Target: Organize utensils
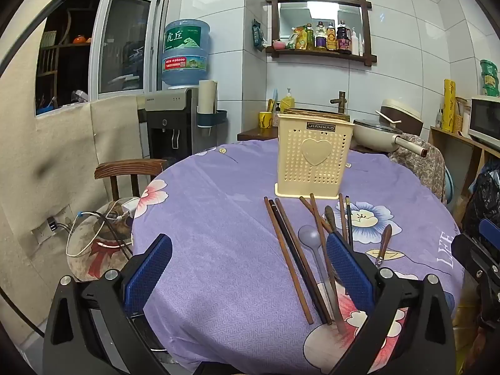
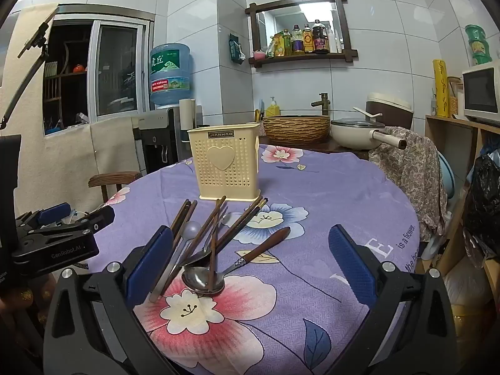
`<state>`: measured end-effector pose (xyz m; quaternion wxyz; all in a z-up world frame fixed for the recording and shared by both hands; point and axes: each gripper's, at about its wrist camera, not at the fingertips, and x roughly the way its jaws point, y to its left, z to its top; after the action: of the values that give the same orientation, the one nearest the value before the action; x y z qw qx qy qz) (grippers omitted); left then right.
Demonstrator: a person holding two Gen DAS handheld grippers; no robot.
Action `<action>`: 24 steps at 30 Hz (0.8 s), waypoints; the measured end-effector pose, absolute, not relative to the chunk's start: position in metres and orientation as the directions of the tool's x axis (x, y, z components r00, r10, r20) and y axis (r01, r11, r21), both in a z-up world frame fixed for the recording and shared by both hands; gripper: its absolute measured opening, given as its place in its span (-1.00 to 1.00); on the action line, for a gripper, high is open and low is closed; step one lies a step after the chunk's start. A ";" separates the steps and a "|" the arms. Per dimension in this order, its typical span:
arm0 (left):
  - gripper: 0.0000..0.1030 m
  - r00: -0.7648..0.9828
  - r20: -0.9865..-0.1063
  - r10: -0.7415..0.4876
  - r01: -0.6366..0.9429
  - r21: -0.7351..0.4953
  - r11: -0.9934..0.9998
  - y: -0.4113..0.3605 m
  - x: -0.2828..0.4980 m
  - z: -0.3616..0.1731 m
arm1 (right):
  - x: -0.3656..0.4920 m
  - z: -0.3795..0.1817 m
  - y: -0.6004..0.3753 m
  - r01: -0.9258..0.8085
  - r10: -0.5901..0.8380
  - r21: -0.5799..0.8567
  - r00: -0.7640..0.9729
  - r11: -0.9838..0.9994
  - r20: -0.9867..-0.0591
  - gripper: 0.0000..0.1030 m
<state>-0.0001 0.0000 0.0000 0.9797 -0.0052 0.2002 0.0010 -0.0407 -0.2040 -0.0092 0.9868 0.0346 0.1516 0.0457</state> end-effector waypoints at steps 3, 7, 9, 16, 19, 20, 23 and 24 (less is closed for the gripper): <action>0.89 0.920 -0.393 0.000 -0.003 -0.008 1.000 0.000 0.000 0.000 | -0.041 -0.009 -0.204 -0.080 0.101 0.083 0.950 0.993 -0.296 0.91; 0.89 0.920 -0.393 0.000 -0.003 -0.009 1.000 0.000 0.000 0.000 | -0.041 -0.009 -0.204 -0.079 0.101 0.084 0.950 0.993 -0.296 0.91; 0.89 0.919 -0.393 -0.001 -0.003 -0.009 1.000 0.000 0.000 0.000 | -0.040 -0.009 -0.204 -0.079 0.101 0.084 0.950 0.993 -0.297 0.90; 0.89 0.921 -0.391 -0.002 -0.004 -0.014 1.000 0.003 0.000 -0.002 | -0.041 -0.010 -0.203 -0.081 0.103 0.083 0.950 0.993 -0.295 0.90; 0.89 0.919 -0.393 -0.004 -0.001 -0.013 1.000 0.002 0.001 -0.001 | -0.042 -0.010 -0.203 -0.079 0.100 0.083 0.950 0.993 -0.296 0.91; 0.89 0.919 -0.393 -0.007 0.002 -0.012 1.000 0.001 0.001 0.000 | -0.042 -0.011 -0.204 -0.078 0.100 0.084 0.950 0.993 -0.296 0.91; 0.89 0.922 -0.388 -0.003 0.000 -0.008 1.000 0.001 -0.002 0.001 | -0.041 -0.007 -0.206 -0.075 0.097 0.086 0.951 0.993 -0.295 0.91; 0.89 0.922 -0.388 -0.003 -0.001 -0.008 1.000 0.001 -0.002 0.001 | -0.042 -0.008 -0.206 -0.075 0.098 0.087 0.951 0.993 -0.294 0.91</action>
<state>-0.0024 0.0011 0.0012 0.9802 -0.0042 0.1979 -0.0004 -0.0417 -0.2060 -0.0079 0.9869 0.0372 0.1508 0.0439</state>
